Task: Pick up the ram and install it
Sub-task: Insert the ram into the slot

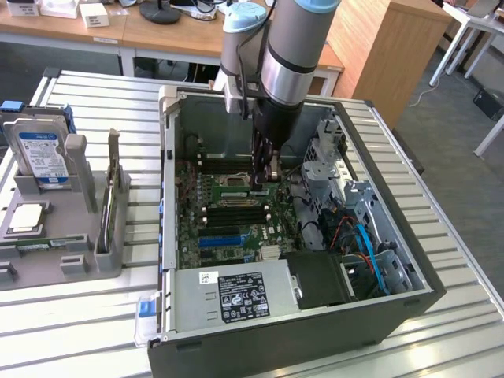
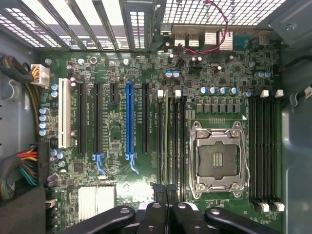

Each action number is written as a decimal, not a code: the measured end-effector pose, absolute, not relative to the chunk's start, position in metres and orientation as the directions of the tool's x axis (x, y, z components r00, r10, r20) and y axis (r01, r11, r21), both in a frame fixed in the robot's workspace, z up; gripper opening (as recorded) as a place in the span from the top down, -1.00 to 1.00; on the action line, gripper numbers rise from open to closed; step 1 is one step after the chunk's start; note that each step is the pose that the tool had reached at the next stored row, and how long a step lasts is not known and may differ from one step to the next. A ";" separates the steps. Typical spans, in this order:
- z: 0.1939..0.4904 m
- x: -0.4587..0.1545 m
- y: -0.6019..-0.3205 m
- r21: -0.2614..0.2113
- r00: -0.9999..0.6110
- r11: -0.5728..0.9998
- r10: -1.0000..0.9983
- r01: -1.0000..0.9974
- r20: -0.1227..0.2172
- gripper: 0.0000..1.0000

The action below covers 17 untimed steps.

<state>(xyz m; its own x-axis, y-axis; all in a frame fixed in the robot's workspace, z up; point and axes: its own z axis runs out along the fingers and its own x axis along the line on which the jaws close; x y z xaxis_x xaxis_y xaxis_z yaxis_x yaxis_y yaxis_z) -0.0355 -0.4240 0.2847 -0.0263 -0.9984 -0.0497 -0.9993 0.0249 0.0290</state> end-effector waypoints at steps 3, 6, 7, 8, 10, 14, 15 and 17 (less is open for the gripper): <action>0.281 -0.036 -0.424 0.029 -0.026 0.025 -0.998 -0.999 -0.050 0.76; 0.279 -0.036 -0.424 0.029 -0.026 0.025 -0.998 -0.999 -0.050 0.76; 0.278 -0.036 -0.424 0.029 -0.026 0.025 -0.998 -0.999 -0.050 0.76; 0.277 -0.036 -0.424 0.029 -0.026 0.025 -0.998 -0.999 -0.050 0.76; 0.276 -0.036 -0.424 0.029 -0.026 0.025 -0.998 -0.999 -0.050 0.76; 0.273 -0.036 -0.424 0.029 -0.026 0.025 -0.998 -0.999 -0.050 0.76; 0.273 -0.036 -0.424 0.029 -0.026 0.025 -0.998 -0.999 -0.049 0.76; 0.273 -0.036 -0.424 0.029 -0.026 0.025 -0.998 -0.999 -0.049 0.76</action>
